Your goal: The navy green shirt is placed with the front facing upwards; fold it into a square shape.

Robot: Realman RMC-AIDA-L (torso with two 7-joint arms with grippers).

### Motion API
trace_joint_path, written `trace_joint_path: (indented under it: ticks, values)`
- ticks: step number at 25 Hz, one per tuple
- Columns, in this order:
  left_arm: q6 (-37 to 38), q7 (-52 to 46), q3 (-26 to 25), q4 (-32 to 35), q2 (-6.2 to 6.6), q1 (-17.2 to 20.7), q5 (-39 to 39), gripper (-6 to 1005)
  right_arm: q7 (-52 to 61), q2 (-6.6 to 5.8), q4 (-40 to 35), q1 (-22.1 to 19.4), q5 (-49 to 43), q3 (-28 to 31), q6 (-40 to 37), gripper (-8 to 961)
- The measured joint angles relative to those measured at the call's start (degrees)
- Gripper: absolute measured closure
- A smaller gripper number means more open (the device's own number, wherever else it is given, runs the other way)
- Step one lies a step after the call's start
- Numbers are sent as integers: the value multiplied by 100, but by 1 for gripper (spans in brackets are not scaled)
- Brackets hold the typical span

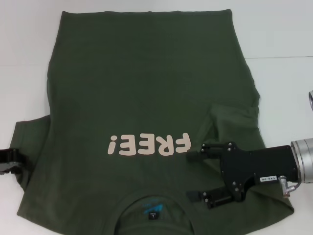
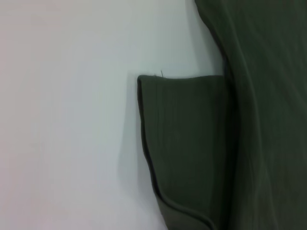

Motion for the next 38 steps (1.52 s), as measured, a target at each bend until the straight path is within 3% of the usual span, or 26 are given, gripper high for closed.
trace_joint_path:
  ticks: [6, 17, 30, 38]
  values:
    - [-64, -29, -3, 1, 0, 0, 9, 702, -4, 0, 0, 11, 0, 0, 0, 22]
    - [-121, -30, 43, 3, -1, -16, 43, 268, 22, 0, 0, 11, 0, -50, -5, 22]
    - [-118, -130, 127, 25, -18, 17, 110, 296, 35, 0, 0, 11, 0, -59, -13, 22]
    - [-118, -124, 145, 35, -18, 13, 137, 602, 35, 0, 14, 11, 0, -62, -18, 22]
